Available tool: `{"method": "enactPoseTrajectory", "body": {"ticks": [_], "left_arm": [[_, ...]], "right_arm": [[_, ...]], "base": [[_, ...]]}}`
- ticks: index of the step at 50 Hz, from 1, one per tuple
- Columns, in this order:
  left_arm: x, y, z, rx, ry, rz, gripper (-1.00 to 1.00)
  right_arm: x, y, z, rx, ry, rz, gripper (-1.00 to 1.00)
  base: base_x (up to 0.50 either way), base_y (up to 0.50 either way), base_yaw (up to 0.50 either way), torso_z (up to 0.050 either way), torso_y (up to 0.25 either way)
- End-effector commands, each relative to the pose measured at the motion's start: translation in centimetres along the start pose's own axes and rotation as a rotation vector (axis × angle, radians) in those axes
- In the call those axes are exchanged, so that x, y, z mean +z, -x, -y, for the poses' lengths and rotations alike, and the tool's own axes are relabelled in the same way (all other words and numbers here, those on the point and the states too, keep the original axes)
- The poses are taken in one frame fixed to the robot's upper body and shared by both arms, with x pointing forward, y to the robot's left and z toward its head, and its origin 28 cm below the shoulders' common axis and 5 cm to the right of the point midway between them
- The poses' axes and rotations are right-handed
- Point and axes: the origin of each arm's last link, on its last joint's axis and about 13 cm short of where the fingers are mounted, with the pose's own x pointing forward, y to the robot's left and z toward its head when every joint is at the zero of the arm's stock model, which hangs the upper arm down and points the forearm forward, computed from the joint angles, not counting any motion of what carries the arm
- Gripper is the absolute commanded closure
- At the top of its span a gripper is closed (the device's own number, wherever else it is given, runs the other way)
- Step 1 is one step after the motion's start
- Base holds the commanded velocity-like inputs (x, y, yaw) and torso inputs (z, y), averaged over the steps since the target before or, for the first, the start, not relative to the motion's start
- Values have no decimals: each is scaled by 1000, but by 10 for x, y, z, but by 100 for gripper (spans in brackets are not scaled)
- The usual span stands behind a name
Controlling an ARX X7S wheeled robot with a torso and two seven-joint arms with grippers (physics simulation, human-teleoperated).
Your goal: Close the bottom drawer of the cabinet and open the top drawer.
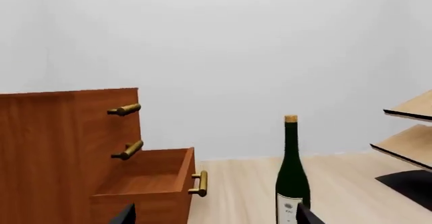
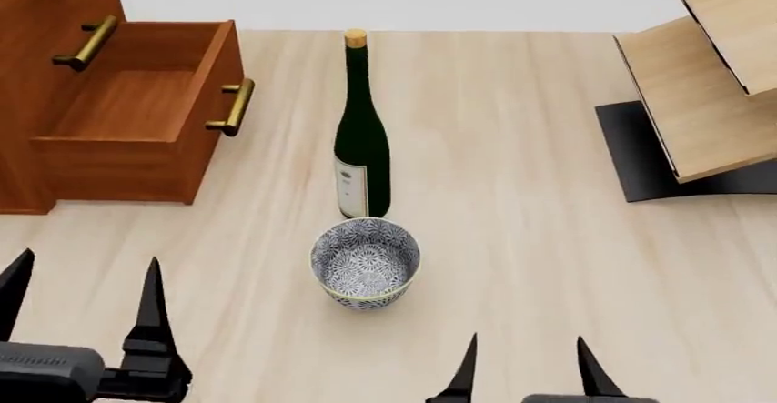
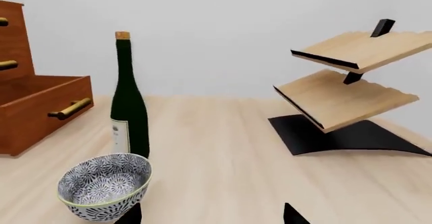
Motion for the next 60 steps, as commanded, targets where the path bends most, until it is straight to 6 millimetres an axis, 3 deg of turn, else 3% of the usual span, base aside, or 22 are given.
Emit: {"method": "enactPoseTrajectory", "body": {"ticks": [1, 16, 30, 37, 47, 60], "left_arm": [[42, -25, -8, -28, -38, 123, -100], [109, -58, -18, -17, -20, 265, -100], [166, -68, -27, -5, -35, 408, -100], [180, -67, -30, -3, -29, 446, -100], [180, -65, -28, -18, -31, 459, -100], [180, -64, -28, -7, -26, 465, -100]], "right_arm": [[21, -14, 6, -18, 25, 35, -100], [53, -29, 16, -60, 33, 65, -100], [81, -33, 24, -73, 40, 92, -100], [86, -32, 25, -68, 35, 103, -100], [82, -29, 23, -50, 49, 107, -100], [80, -28, 23, -51, 45, 104, -100]], "base": [[0, 0, 0, 50, 0], [0, 0, 0, 49, 0], [0, 0, 0, 2, 0], [0, 0, 0, 0, 0], [0, 0, 0, 0, 0], [0, 456, 0, 0, 0]]}}
